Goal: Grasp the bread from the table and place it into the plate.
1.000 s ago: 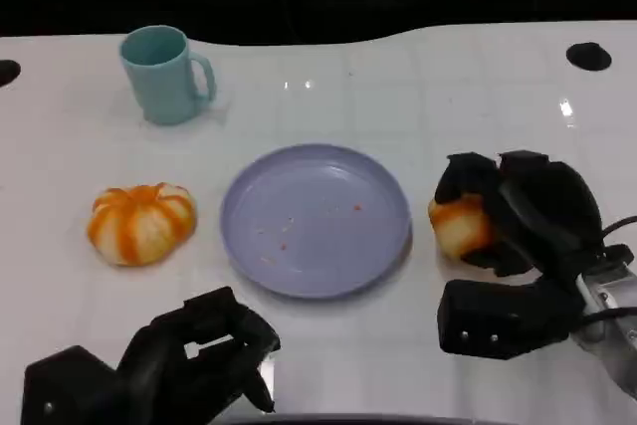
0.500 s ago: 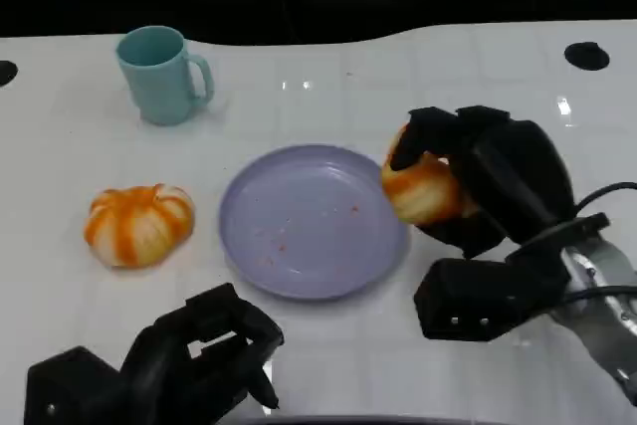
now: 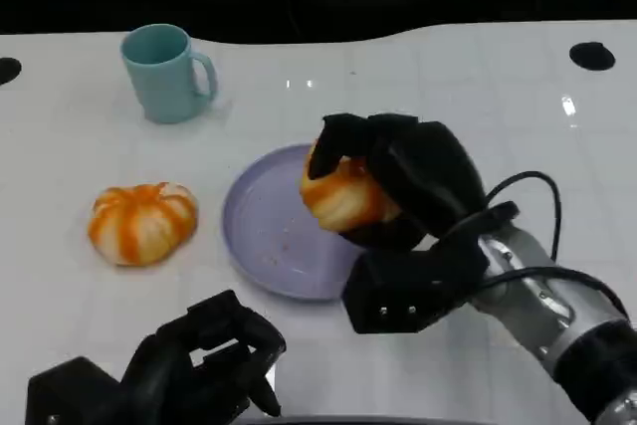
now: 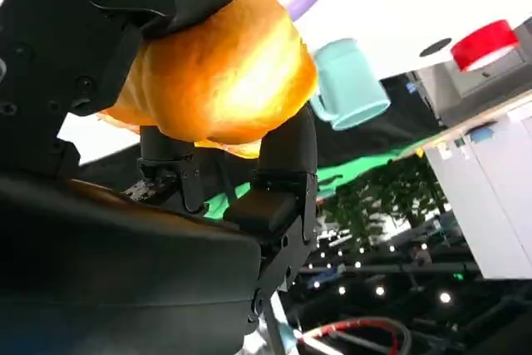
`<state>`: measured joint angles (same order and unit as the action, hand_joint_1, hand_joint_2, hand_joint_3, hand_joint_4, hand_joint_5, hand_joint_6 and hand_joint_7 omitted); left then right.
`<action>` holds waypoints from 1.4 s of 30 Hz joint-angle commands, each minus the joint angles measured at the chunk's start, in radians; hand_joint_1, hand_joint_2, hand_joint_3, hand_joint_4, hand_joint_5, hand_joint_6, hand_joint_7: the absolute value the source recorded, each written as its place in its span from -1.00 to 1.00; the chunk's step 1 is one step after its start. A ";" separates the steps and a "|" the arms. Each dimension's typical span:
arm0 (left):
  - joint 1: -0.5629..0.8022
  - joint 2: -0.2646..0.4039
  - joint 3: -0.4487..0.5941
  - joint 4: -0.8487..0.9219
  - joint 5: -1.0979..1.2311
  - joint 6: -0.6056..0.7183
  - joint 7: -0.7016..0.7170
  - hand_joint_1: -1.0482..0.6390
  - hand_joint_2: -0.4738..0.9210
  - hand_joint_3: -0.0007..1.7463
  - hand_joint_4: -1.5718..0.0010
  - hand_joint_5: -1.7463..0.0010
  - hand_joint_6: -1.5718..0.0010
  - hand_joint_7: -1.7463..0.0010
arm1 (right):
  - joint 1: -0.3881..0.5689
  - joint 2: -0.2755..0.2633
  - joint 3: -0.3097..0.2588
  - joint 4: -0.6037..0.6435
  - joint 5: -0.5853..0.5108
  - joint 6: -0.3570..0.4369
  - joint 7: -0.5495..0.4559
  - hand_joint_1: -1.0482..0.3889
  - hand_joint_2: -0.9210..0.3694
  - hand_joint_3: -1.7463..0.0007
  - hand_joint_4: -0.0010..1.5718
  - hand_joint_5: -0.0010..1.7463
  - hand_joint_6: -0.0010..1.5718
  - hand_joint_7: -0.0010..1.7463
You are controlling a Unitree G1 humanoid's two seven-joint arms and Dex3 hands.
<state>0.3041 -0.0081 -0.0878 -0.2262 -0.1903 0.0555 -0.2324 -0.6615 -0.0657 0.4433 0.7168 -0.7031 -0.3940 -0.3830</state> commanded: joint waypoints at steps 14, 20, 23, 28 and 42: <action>0.011 0.020 0.001 -0.003 -0.007 -0.017 -0.010 -0.58 1.00 -0.77 -0.01 -0.90 0.06 -0.56 | -0.027 -0.008 0.053 0.043 0.007 0.085 0.199 -0.31 -1.00 0.69 -0.98 -0.71 -0.69 -0.99; 0.010 0.020 -0.003 -0.007 -0.009 -0.008 -0.010 -0.58 1.00 -0.77 -0.01 -0.90 0.06 -0.57 | 0.019 -0.036 0.037 -0.058 0.042 0.116 0.310 -0.44 -1.00 0.65 -1.00 -0.88 -0.79 -0.99; 0.008 0.021 -0.003 -0.008 -0.010 -0.005 -0.010 -0.58 1.00 -0.77 0.00 -0.90 0.07 -0.57 | 0.053 -0.055 0.019 -0.130 0.068 0.120 0.346 -0.45 -1.00 0.66 -0.98 -0.88 -0.78 -0.98; 0.004 0.020 -0.001 -0.005 -0.012 -0.007 -0.010 -0.58 1.00 -0.77 0.00 -0.90 0.07 -0.57 | 0.134 -0.098 -0.023 -0.262 0.134 0.080 0.374 -0.45 -1.00 0.66 -0.90 -0.82 -0.74 -0.97; -0.010 0.022 0.003 -0.001 -0.023 0.013 -0.011 -0.59 1.00 -0.78 -0.02 -0.88 0.04 -0.56 | 0.399 -0.231 -0.152 -0.526 0.364 -0.084 0.507 -0.30 -1.00 0.71 -0.99 -0.35 -0.69 -0.96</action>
<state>0.2942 0.0045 -0.0890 -0.2260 -0.2021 0.0644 -0.2357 -0.3049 -0.2730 0.3179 0.2198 -0.3852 -0.4386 0.1051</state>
